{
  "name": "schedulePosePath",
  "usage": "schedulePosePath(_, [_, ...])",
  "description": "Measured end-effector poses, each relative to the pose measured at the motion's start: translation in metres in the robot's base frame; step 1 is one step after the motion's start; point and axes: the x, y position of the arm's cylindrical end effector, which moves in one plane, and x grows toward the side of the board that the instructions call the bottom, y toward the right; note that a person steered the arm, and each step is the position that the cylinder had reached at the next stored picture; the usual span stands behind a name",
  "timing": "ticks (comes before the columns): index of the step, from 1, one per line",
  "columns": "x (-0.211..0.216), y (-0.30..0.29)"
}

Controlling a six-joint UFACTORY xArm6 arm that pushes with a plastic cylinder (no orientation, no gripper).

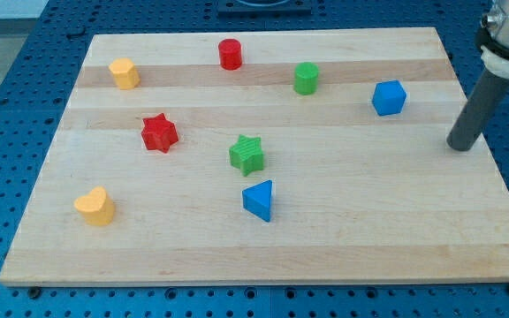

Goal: Push the blue cube towards the center

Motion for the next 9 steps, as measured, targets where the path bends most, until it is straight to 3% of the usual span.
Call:
schedulePosePath(4, [-0.072,-0.041])
schedulePosePath(6, [-0.075,-0.050])
schedulePosePath(9, [-0.078,-0.126])
